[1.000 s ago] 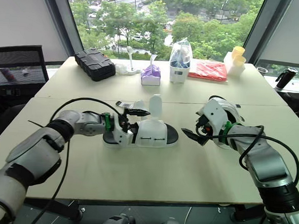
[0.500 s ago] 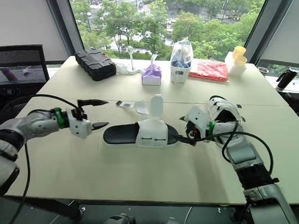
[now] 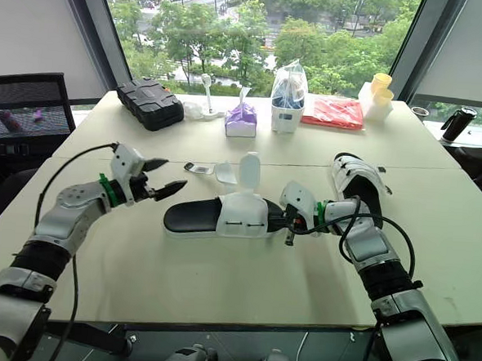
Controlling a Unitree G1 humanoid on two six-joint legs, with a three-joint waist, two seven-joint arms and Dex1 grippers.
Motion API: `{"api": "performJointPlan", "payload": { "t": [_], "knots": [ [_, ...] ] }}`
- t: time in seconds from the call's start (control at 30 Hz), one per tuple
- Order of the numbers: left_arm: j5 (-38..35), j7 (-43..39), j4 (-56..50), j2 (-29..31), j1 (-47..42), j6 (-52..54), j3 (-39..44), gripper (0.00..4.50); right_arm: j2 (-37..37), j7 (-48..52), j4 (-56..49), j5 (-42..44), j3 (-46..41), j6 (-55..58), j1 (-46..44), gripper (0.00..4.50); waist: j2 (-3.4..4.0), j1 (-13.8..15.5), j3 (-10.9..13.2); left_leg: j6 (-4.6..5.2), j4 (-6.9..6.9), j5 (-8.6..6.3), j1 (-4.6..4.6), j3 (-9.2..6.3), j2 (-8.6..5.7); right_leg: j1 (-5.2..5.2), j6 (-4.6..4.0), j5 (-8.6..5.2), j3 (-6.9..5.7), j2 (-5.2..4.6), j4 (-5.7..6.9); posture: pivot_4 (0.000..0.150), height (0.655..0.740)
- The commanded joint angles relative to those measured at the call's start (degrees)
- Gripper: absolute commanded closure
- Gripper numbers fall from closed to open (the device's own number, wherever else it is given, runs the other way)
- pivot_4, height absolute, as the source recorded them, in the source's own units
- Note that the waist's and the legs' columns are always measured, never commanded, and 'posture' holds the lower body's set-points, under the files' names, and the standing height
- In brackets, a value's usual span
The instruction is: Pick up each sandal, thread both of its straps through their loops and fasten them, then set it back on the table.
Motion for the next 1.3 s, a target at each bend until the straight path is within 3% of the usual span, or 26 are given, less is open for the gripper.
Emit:
{"api": "performJointPlan", "payload": {
  "t": [0.03,0.27,0.67,0.9,1.07,1.3],
  "knots": [
    [-1.33,-0.89,-0.32,-2.24,-3.06,6.82,2.52,0.0,2.68,1.27,-0.29,1.02,0.24,-0.06,-2.22,4.45,0.0,0.04,0.0,-0.01,0.0,0.0,0.0,0.0,0.01,-0.01,0.0,0.0,0.0,0.01,0.01,0.15,0.74],
    [2.0,-3.15,11.11,-6.36,-10.04,11.7,3.57,0.0,7.54,2.17,1.44,-0.62,2.24,-0.65,-4.43,4.45,-0.02,-0.06,0.0,-0.06,0.0,0.03,0.0,0.0,0.0,-0.02,-0.02,0.02,0.01,0.02,0.01,0.15,0.74],
    [-1.44,-8.69,30.87,-12.27,-22.84,23.74,13.95,0.0,7.83,2.11,2.78,-3.93,3.85,-2.23,-2.8,4.45,-0.04,0.08,-0.01,-0.1,-0.01,0.04,0.0,-0.01,-0.01,-0.03,-0.02,0.02,0.0,0.02,0.03,0.15,0.74],
    [1.77,-15.64,30.88,-8.24,-22.76,27.52,13.74,0.0,7.49,1.7,0.7,-4.62,4.3,-1.42,-1.87,4.45,-0.04,-0.06,-0.01,-0.11,-0.02,0.04,0.0,-0.01,-0.01,-0.03,-0.02,0.02,0.01,0.03,0.04,0.15,0.74],
    [1.79,-14.31,32.37,-5.67,-22.27,27.81,16.87,0.0,7.72,1.71,0.77,-5.05,4.35,-1.28,-2.23,4.45,-0.04,0.05,-0.02,-0.13,-0.03,0.05,0.0,-0.02,0.0,-0.06,-0.02,0.02,0.02,0.03,0.06,0.15,0.74],
    [-0.45,-15.37,31.36,-8.63,-23.04,31.08,20.11,0.0,7.2,2.27,1.57,-5.72,4.19,-1.64,-3.1,4.45,-0.06,0.11,-0.02,-0.13,0.0,0.05,0.02,-0.02,0.0,-0.02,-0.02,0.02,0.01,0.02,0.07,0.15,0.74]
  ]
}}
